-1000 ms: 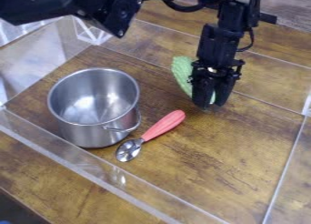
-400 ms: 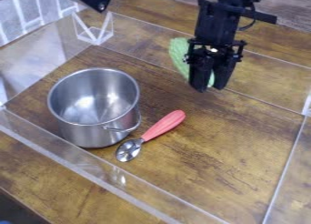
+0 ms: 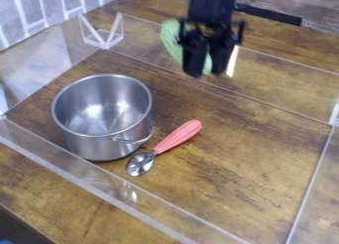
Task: Put the green object in the silver pot
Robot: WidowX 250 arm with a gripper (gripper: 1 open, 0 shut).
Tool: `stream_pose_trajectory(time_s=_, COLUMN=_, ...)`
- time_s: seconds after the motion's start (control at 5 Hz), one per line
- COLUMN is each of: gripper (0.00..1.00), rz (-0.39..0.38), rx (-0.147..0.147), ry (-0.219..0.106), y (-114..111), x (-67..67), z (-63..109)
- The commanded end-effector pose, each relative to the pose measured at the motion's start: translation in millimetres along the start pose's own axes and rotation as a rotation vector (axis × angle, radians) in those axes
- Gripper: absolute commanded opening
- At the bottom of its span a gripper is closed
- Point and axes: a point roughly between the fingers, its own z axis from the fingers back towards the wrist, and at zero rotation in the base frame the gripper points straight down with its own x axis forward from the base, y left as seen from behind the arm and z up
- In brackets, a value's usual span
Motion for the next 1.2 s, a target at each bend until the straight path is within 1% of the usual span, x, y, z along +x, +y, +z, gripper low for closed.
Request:
stream_pose_trajectory(time_s=0.0, gripper=0.0, rz=0.026, rx=-0.117, ry=-0.033, y=38.9, x=11.7, z=35.4)
stream_pose_trajectory(time_s=0.2, gripper=0.0, rz=0.022, rx=-0.134, ry=-0.034, y=57.4, x=15.6, z=25.8)
stream_pose_trajectory(time_s=0.4, gripper=0.0, rz=-0.007, rx=-0.15, ry=-0.042, y=70.8, x=15.3, z=22.5)
stream_pose_trajectory(time_s=0.6, gripper=0.0, rz=-0.052, rx=-0.155, ry=-0.056, y=81.5, x=16.9, z=14.4)
stream_pose_trajectory(time_s=0.8, gripper=0.0, rz=-0.05, rx=-0.168, ry=-0.059, y=85.7, x=18.1, z=9.5)
stream_pose_trajectory(time_s=1.0, gripper=0.0, rz=-0.047, rx=-0.175, ry=-0.064, y=92.1, x=20.3, z=12.4)
